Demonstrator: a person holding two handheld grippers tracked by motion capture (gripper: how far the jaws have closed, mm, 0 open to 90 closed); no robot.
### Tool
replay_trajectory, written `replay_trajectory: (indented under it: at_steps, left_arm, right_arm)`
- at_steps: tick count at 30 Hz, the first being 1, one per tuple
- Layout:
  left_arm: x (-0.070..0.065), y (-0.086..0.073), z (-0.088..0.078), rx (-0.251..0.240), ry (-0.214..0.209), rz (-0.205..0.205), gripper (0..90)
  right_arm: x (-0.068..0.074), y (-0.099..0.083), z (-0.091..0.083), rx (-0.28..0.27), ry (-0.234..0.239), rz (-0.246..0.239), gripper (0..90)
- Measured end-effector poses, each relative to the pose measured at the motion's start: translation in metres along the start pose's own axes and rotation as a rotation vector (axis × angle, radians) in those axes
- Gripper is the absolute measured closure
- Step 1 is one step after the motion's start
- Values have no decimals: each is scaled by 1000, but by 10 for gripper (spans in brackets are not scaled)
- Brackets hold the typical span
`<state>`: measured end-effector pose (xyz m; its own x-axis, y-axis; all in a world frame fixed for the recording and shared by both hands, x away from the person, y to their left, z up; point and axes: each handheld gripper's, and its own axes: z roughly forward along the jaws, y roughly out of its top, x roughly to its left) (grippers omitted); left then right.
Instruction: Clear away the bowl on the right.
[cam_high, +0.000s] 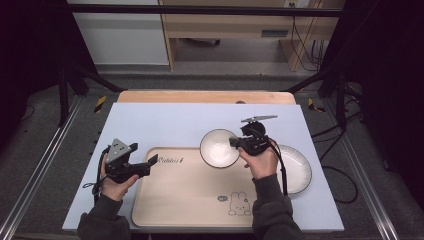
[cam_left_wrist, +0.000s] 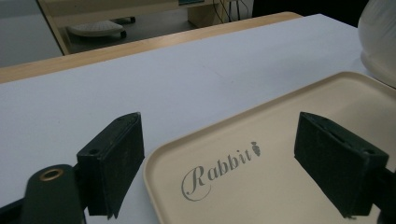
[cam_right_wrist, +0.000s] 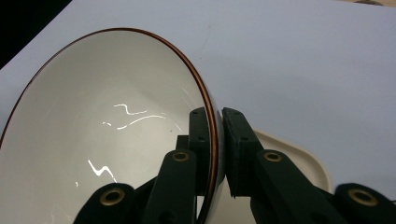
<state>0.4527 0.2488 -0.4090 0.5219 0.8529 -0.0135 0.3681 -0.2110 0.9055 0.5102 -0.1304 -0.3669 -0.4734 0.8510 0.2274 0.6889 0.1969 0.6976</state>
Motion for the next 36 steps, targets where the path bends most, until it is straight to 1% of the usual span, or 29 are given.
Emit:
replay_trajectory:
  at_steps: [1,4,9,15,19,23,24,25,28,29,36]
  left_arm:
    - [0,0,0,2,0,3,157]
    - [0,0,1,1,-1,0,157]
    - [0,0,0,-2,0,1,157]
    - [-1,0,0,-1,-3,-1,157]
    - [-1,0,0,-2,-3,-1,157]
    - [0,0,0,-1,-3,2,156]
    - [0,0,0,-1,-4,2,156]
    - [-1,0,0,-1,-4,3,156]
    - [-1,0,0,-1,-4,3,156]
    - [-1,0,0,-1,-3,3,155]
    - [0,0,0,-3,-3,2,155]
  right_arm:
    - [0,0,2,-1,2,-9,830]
    - [3,0,8,11,17,-6,830]
    - [6,0,17,20,19,-10,830]
    - [12,-1,31,36,38,-17,830]
    - [13,0,35,39,40,-11,830]
    - [13,0,42,45,30,-10,830]
    - [14,0,44,51,26,-3,830]
    - [14,-1,46,54,26,-8,830]
    - [15,-2,52,65,31,2,830]
    - [16,-2,54,67,33,-5,830]
    - [17,-4,65,84,34,-8,830]
